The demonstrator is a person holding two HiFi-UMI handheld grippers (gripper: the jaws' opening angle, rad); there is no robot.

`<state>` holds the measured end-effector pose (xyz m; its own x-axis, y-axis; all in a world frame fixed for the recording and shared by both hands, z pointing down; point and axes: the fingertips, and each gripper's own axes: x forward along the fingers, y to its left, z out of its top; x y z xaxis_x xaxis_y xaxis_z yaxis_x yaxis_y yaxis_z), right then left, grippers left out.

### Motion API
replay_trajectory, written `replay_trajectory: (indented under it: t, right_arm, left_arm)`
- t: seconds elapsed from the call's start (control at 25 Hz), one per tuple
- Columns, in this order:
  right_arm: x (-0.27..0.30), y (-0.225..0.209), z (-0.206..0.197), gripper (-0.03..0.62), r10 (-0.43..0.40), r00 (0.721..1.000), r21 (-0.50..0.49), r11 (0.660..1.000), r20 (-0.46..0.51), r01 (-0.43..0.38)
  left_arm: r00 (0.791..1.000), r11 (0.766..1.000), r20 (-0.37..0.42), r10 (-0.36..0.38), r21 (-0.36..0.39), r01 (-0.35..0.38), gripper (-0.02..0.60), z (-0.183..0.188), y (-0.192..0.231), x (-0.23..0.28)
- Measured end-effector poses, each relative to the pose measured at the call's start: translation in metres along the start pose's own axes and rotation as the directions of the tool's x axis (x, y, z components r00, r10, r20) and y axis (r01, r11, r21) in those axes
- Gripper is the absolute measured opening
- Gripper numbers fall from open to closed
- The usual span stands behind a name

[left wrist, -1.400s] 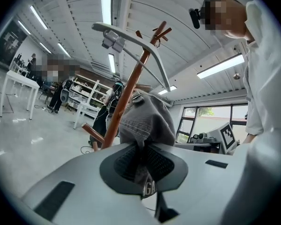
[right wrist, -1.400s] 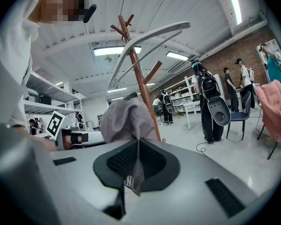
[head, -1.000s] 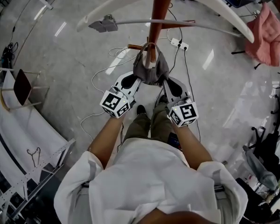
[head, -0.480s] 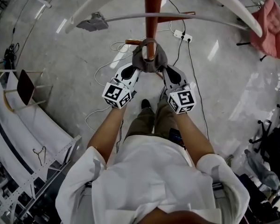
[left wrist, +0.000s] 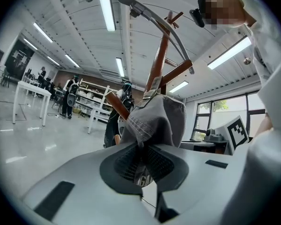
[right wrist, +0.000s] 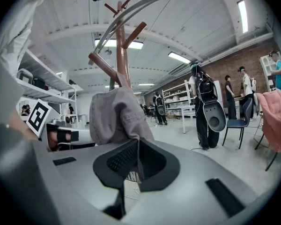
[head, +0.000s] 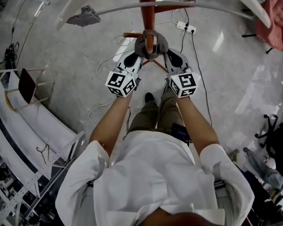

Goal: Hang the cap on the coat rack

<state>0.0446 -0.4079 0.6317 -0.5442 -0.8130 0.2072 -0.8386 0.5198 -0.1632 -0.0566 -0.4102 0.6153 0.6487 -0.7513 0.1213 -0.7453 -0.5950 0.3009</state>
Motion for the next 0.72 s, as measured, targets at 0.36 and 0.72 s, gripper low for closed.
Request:
replay_trajectory:
  t: [0.36, 0.72]
  right_arm:
    - [-0.001, 0.000, -0.002, 0.029, 0.002, 1.000, -0.011, 1.000, -0.029, -0.002]
    - [-0.029, 0.029, -0.006, 0.031, 0.019, 0.996, -0.039, 0.999, -0.085, -0.022]
  left_arm:
    - [0.999, 0.999, -0.002, 0.033, 0.028, -0.033, 0.028, 0.000, -0.001, -0.006]
    - [1.000, 0.999, -0.003, 0.025, 0.040, -0.025, 0.028, 0.001, -0.004, -0.064]
